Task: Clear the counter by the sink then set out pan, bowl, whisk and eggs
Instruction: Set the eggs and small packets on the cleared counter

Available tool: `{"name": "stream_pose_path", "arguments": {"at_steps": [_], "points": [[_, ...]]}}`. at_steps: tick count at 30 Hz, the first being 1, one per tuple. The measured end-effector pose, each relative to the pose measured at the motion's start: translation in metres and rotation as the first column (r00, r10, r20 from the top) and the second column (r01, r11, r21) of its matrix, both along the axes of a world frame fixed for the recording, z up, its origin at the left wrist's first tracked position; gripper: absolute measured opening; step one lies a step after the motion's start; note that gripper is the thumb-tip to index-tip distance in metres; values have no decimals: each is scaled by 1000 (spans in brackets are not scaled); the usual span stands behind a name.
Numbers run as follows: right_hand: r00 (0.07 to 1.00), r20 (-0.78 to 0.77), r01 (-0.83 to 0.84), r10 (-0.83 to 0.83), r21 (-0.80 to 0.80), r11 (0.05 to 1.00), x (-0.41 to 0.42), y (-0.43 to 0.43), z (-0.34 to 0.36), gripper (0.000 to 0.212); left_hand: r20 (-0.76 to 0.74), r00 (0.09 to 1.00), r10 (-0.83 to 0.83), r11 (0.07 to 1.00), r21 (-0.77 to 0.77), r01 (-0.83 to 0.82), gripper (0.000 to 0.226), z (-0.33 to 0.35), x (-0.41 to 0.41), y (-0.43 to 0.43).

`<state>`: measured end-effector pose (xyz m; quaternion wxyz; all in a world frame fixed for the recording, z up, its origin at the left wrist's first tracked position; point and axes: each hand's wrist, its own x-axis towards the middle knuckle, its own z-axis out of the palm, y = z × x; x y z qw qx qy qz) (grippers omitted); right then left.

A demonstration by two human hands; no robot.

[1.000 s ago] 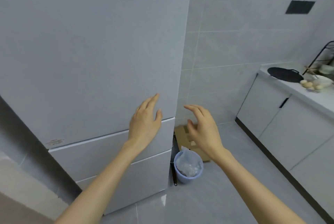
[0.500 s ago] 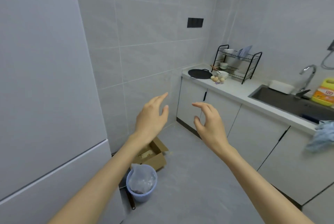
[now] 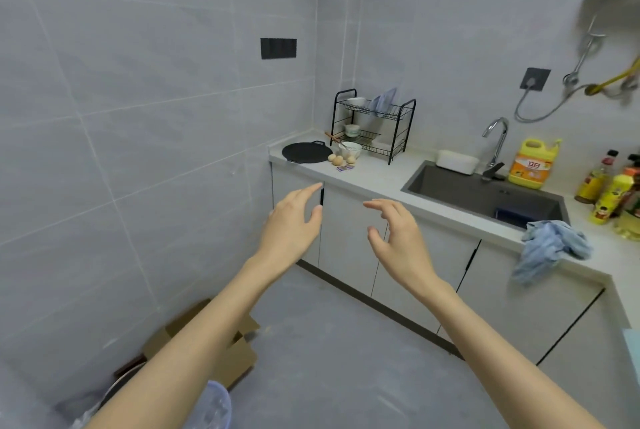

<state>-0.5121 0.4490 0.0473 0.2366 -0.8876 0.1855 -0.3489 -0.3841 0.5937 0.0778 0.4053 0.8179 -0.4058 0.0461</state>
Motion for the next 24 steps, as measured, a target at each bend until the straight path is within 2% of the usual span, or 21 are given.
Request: {"name": "stream_pose_path", "arguments": {"at_steps": [15,24], "points": [[991,-134,25,-16,61,998,114,-173,-30,39,-133,991,2,999,38,3,40,-37,132,-162],[983,-172,83,-68,83,993,242,-285,-55,39,-170,985,-44,998,46,52,39,-62,281,-269]]}}
